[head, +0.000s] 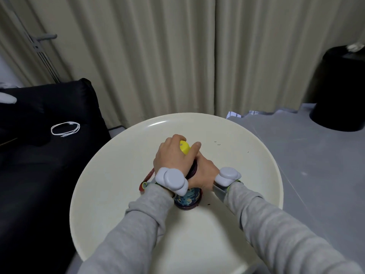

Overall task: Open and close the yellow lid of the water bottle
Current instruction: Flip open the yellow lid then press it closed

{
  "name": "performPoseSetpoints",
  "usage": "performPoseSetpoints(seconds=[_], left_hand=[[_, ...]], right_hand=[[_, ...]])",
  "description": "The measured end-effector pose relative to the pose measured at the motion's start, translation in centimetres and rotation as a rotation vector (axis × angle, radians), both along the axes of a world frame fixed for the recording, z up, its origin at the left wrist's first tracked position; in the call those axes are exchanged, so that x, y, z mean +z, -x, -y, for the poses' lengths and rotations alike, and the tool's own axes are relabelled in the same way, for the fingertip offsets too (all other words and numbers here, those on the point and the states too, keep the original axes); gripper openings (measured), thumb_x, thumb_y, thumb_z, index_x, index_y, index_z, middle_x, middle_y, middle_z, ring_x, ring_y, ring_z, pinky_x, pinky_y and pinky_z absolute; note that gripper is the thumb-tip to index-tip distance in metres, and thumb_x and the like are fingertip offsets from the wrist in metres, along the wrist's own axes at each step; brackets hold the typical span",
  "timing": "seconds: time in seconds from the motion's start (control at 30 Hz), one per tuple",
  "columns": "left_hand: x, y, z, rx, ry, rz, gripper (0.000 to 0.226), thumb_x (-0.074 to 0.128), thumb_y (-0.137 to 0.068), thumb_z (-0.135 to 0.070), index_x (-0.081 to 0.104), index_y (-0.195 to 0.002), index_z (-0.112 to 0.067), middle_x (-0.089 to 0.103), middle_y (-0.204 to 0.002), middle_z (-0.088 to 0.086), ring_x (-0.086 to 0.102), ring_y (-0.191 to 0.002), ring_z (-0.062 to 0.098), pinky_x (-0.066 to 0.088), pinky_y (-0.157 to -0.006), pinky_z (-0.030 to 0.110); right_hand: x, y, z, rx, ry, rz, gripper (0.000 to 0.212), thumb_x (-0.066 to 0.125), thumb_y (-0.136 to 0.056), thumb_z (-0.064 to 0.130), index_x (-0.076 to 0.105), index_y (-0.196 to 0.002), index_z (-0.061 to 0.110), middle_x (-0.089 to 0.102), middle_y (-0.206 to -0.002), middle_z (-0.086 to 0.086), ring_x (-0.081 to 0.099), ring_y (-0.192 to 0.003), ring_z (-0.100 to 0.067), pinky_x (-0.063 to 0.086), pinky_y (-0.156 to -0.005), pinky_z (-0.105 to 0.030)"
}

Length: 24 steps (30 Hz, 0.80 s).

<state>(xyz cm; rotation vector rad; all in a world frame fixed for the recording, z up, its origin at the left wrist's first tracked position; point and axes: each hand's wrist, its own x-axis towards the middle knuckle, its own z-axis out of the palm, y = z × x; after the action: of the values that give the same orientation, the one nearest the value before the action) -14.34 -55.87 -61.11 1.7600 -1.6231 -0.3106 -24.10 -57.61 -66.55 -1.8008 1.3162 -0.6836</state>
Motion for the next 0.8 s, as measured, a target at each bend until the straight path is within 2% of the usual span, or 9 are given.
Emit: performPoseSetpoints(seconds=[0.17, 0.27, 0.33, 0.37, 0.47, 0.57, 0.63, 0.7, 0.8], left_hand=[[0.1, -1.1, 0.5, -0.193, 0.078, -0.079, 0.015, 0.057, -0.075, -0.040, 0.059, -0.080, -0.026, 0.065, -0.085, -0.002, 0.057, -0.080, 0.021, 0.041, -0.072, 0.028], [0.7, -2.1, 0.7, -0.328, 0.035, -0.120, 0.001, 0.060, -0.073, -0.031, 0.059, -0.074, -0.031, 0.064, -0.080, -0.009, 0.057, -0.078, 0.015, 0.045, -0.074, 0.025], [0.9, -2.3, 0.8, -0.353, 0.031, -0.112, 0.005, 0.061, -0.075, -0.026, 0.060, -0.075, -0.031, 0.062, -0.079, -0.011, 0.057, -0.082, 0.014, 0.043, -0.075, 0.023], [0.8, -2.2, 0.9, -0.334, 0.037, -0.098, 0.005, 0.060, -0.076, -0.027, 0.062, -0.080, -0.029, 0.062, -0.082, -0.009, 0.056, -0.087, 0.016, 0.042, -0.076, 0.024], [0.0, -0.7, 0.5, -0.113, 0.038, 0.023, 0.032, 0.053, -0.076, -0.043, 0.059, -0.103, -0.026, 0.063, -0.107, -0.002, 0.047, -0.110, 0.020, 0.036, -0.076, 0.029], [-0.8, 0.8, -0.3, 0.080, 0.041, -0.032, 0.050, 0.056, -0.068, -0.052, 0.050, -0.113, -0.030, 0.054, -0.124, -0.008, 0.039, -0.118, 0.021, 0.036, -0.080, 0.033], [-1.1, 1.4, -0.6, 0.126, 0.067, -0.127, 0.052, 0.061, -0.065, -0.048, 0.048, -0.113, -0.031, 0.051, -0.124, -0.006, 0.037, -0.118, 0.021, 0.038, -0.082, 0.035], [-1.3, 1.7, -0.7, 0.159, 0.095, -0.209, 0.049, 0.063, -0.065, -0.041, 0.048, -0.111, -0.029, 0.049, -0.123, -0.003, 0.037, -0.115, 0.022, 0.040, -0.081, 0.035], [-1.4, 2.1, -0.4, 0.168, 0.134, -0.282, 0.044, 0.063, -0.067, -0.029, 0.051, -0.108, -0.025, 0.051, -0.119, 0.001, 0.041, -0.108, 0.025, 0.032, -0.076, 0.029]], right_hand=[[0.4, 0.3, -0.2, 0.002, 0.001, 0.001, 0.084, 0.073, -0.039, 0.050, 0.039, -0.113, 0.028, 0.062, -0.104, 0.004, 0.059, -0.095, -0.015, 0.050, -0.083, -0.038], [0.7, 0.5, -0.1, 0.019, -0.009, -0.020, 0.091, 0.075, -0.039, 0.050, 0.037, -0.118, 0.027, 0.062, -0.107, 0.004, 0.058, -0.097, -0.016, 0.050, -0.085, -0.037], [0.9, 0.4, -0.2, 0.019, -0.008, -0.036, 0.090, 0.075, -0.041, 0.049, 0.037, -0.119, 0.025, 0.062, -0.108, 0.003, 0.058, -0.098, -0.017, 0.049, -0.086, -0.038], [0.9, 0.3, -0.2, 0.023, -0.006, -0.038, 0.087, 0.075, -0.042, 0.048, 0.039, -0.118, 0.024, 0.062, -0.107, 0.002, 0.058, -0.097, -0.018, 0.049, -0.085, -0.038], [1.1, 0.1, -0.1, 0.028, -0.001, -0.059, 0.071, 0.075, -0.054, 0.042, 0.042, -0.111, 0.018, 0.062, -0.102, -0.004, 0.060, -0.094, -0.023, 0.048, -0.080, -0.038], [1.1, -0.4, 0.3, -0.025, -0.001, -0.239, 0.017, 0.060, -0.080, 0.027, 0.049, -0.089, 0.019, 0.058, -0.086, -0.003, 0.052, -0.083, -0.021, 0.036, -0.071, -0.030], [0.7, -0.7, 0.7, -0.109, 0.011, -0.286, 0.023, 0.053, -0.084, 0.024, 0.037, -0.068, 0.024, 0.043, -0.068, 0.006, 0.048, -0.075, -0.020, 0.032, -0.068, -0.028], [0.2, -0.9, 1.1, -0.166, 0.047, -0.257, 0.023, 0.052, -0.084, 0.028, 0.035, -0.069, 0.020, 0.039, -0.064, 0.009, 0.048, -0.071, -0.021, 0.032, -0.066, -0.028], [-0.5, -0.7, 1.4, -0.130, 0.081, -0.226, 0.032, 0.056, -0.081, 0.033, 0.028, -0.067, 0.028, 0.039, -0.068, 0.012, 0.047, -0.068, -0.020, 0.030, -0.063, -0.029]])
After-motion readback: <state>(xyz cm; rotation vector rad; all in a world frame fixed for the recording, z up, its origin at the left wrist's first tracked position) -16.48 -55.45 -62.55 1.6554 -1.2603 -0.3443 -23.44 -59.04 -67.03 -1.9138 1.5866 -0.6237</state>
